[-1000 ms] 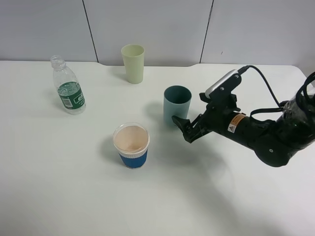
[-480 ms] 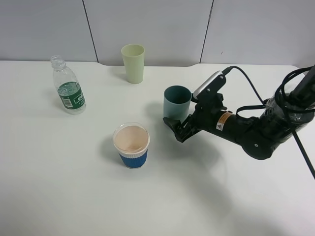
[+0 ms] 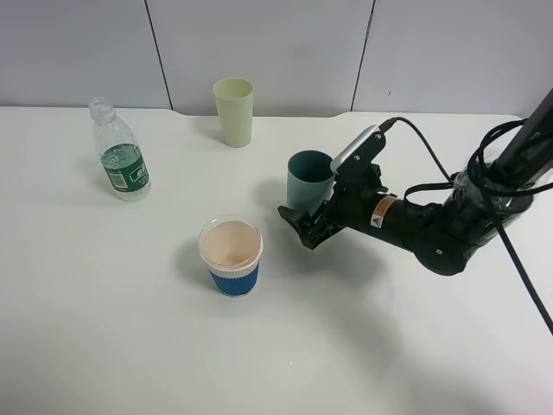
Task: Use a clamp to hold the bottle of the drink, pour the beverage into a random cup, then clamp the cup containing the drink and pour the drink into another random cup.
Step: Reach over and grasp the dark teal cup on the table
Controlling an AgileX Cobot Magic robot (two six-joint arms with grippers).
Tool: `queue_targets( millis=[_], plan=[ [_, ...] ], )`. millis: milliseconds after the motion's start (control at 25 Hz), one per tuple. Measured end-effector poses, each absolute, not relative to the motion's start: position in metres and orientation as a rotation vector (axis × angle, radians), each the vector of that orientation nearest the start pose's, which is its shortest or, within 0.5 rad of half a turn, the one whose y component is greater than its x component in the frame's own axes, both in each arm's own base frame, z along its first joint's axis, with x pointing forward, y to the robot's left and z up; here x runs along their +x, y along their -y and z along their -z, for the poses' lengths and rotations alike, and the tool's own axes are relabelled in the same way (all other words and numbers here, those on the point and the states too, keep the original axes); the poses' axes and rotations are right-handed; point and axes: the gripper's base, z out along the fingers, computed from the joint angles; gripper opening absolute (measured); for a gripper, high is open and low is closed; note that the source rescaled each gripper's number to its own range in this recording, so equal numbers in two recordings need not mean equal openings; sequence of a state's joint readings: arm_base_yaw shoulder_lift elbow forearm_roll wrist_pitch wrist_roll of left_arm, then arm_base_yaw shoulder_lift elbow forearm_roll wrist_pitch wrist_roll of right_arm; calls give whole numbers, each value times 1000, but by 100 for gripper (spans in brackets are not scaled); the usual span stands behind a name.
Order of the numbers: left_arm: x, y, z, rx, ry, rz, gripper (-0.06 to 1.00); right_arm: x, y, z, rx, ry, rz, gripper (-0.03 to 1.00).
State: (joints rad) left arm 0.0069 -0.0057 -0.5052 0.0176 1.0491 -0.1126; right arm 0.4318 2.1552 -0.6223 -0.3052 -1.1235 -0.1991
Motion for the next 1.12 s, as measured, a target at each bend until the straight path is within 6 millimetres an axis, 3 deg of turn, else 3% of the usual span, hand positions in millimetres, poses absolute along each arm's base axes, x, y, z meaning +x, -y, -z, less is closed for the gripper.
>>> queue_targets(
  millis=[160,280,360,440,480,920,1120],
  plan=[
    [-6,-1,-280,-122,-2018,46,100,284,-158,-61,-877,-1698,-333,84],
    [-6,-1,-280,-122,-2018,46,100,284,-158,-62,-876,-1694,-333,71],
    [-6,-1,-280,-122,-2018,46,100,284,-158,-62,-875,-1692,-333,50],
    [-6,-1,-280,-122,-2018,46,100,284,-158,-62,-875,-1691,-333,10],
    [-6,-1,-280,-122,-2018,46,100,284,-158,-62,-873,-1693,-334,2],
    [-6,-1,-280,-122,-2018,46,100,285,-158,-63,-874,-1692,-333,1],
    [-6,-1,-280,-122,-2018,46,100,286,-159,-74,-883,-1679,-327,1]
  ],
)
